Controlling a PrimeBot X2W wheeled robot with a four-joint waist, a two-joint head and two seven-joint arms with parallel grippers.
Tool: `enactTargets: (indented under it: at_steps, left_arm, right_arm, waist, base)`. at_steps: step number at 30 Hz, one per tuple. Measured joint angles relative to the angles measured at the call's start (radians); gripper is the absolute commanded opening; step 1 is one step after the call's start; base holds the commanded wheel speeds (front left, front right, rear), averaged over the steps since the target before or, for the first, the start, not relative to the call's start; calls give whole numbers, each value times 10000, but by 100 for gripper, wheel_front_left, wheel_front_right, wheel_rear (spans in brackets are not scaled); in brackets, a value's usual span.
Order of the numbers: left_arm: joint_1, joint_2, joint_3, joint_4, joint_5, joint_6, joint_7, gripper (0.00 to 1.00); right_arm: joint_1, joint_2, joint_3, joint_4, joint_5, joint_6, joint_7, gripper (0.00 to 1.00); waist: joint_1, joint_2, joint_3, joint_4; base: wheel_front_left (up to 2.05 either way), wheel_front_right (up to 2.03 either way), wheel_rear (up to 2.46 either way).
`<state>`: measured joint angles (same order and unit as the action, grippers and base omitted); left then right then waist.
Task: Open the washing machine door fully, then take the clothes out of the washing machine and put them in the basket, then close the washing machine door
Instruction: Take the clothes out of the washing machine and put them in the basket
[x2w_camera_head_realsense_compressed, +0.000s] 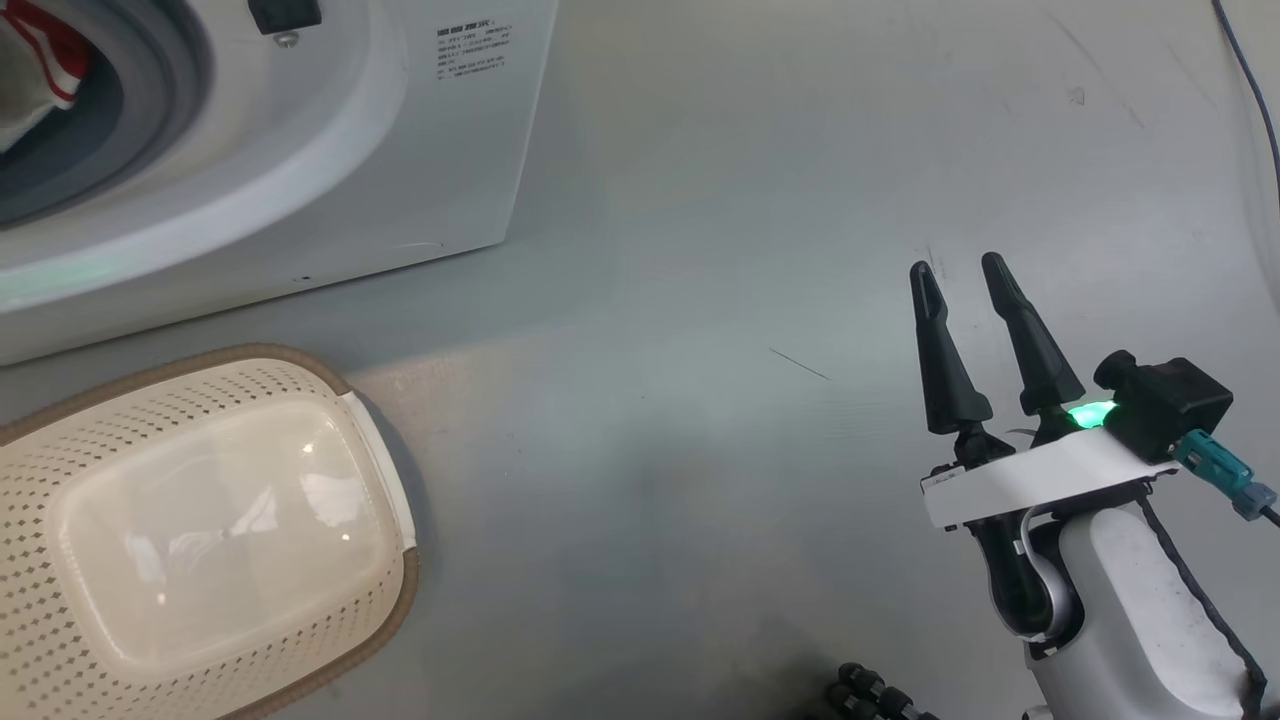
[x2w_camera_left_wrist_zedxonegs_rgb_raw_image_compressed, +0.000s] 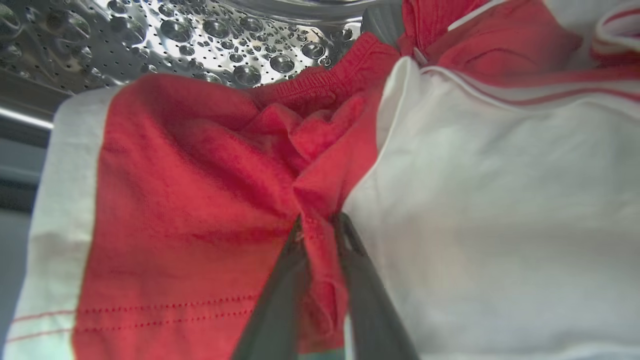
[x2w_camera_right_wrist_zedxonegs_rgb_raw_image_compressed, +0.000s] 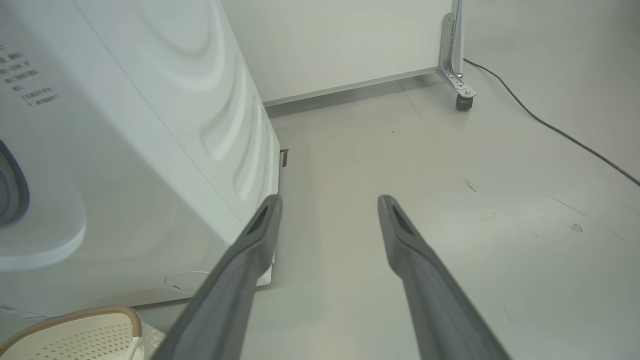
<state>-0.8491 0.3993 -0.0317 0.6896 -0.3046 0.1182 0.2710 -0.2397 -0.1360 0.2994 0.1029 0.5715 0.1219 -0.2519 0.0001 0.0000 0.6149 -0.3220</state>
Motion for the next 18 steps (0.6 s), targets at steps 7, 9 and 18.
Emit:
enactTargets:
  at_steps: [7, 9, 18]
  left_arm:
    - [-48, -389, -8, 360, 0, 2, -464, 0]
    - [-62, -476, -8, 489, 0, 2, -679, 0]
    - [-66, -972, -54, 802, -58, -23, -1436, 0]
  right_arm:
    - [0, -2, -75, 173, -13, 0, 0, 100]
    - [0, -4, -75, 201, -15, 0, 0, 100]
    - [1, -56, -199, 337, -96, 0, 0, 100]
  waist:
    - [0, 0, -227, 144]
    - [0, 0, -370, 220]
    - [0, 0, -955, 476]
  base:
    - [0, 0, 0]
    - [0, 0, 0]
    - [0, 0, 0]
